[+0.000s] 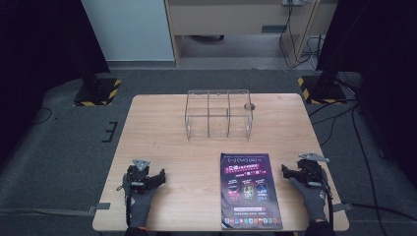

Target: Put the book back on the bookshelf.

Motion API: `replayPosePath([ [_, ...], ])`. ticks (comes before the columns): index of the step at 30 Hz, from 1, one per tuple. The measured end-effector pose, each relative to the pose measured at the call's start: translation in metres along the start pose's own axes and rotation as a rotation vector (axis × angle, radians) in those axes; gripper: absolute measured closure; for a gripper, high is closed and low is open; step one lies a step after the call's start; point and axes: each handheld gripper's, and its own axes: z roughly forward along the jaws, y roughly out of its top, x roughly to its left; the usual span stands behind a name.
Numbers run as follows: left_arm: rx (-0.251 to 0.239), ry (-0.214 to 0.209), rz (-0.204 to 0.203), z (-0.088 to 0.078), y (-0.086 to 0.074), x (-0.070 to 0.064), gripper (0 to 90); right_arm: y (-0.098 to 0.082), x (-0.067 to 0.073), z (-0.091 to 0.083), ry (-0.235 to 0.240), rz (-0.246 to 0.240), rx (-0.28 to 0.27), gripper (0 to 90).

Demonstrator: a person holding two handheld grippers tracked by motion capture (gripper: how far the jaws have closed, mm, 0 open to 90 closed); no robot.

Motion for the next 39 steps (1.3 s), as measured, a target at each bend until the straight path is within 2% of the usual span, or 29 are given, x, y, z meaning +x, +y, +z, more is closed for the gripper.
replayPosePath([
  [2, -0.026, -0.019, 0.000, -0.005, 0.001, -0.003, 16.0, 0.001, 0.000, -0.005, 0.019, 0.017, -0.025, 15.6],
  [8, -0.093, -0.059, -0.003, -0.022, 0.005, -0.015, 19.6, 0.002, -0.004, -0.015, 0.056, 0.041, -0.048, 14.6],
  [14, -0.112, -0.095, 0.003, -0.028, 0.007, -0.023, 21.0, 0.002, -0.005, -0.024, 0.072, 0.056, -0.059, 14.4],
  [16, -0.113, -0.121, -0.014, -0.029, 0.007, -0.026, 21.1, 0.004, -0.003, -0.029, 0.082, 0.058, -0.072, 13.9],
  [20, -0.127, -0.140, -0.019, -0.032, 0.009, -0.031, 21.7, 0.005, 0.000, -0.031, 0.092, 0.052, -0.088, 13.0],
  [24, -0.143, -0.126, -0.001, -0.035, 0.010, -0.038, 22.2, 0.006, 0.003, -0.034, 0.086, 0.029, -0.107, 12.8],
  [27, -0.155, -0.106, 0.013, -0.036, 0.010, -0.041, 22.8, 0.008, 0.005, -0.036, 0.098, 0.029, -0.112, 12.9],
  [30, -0.194, -0.058, 0.061, -0.038, 0.008, -0.049, 26.5, 0.010, 0.009, -0.040, 0.114, 0.021, -0.132, 13.0],
  [31, -0.194, -0.058, 0.061, -0.038, 0.008, -0.049, 27.7, 0.010, 0.009, -0.040, 0.114, 0.021, -0.132, 13.0],
  [34, -0.201, -0.101, 0.053, -0.039, 0.007, -0.054, 30.1, 0.010, 0.011, -0.041, 0.118, 0.012, -0.136, 13.0],
  [39, -0.176, -0.134, 0.052, -0.037, 0.005, -0.058, 31.2, 0.010, 0.013, -0.042, 0.120, 0.013, -0.133, 13.0],
])
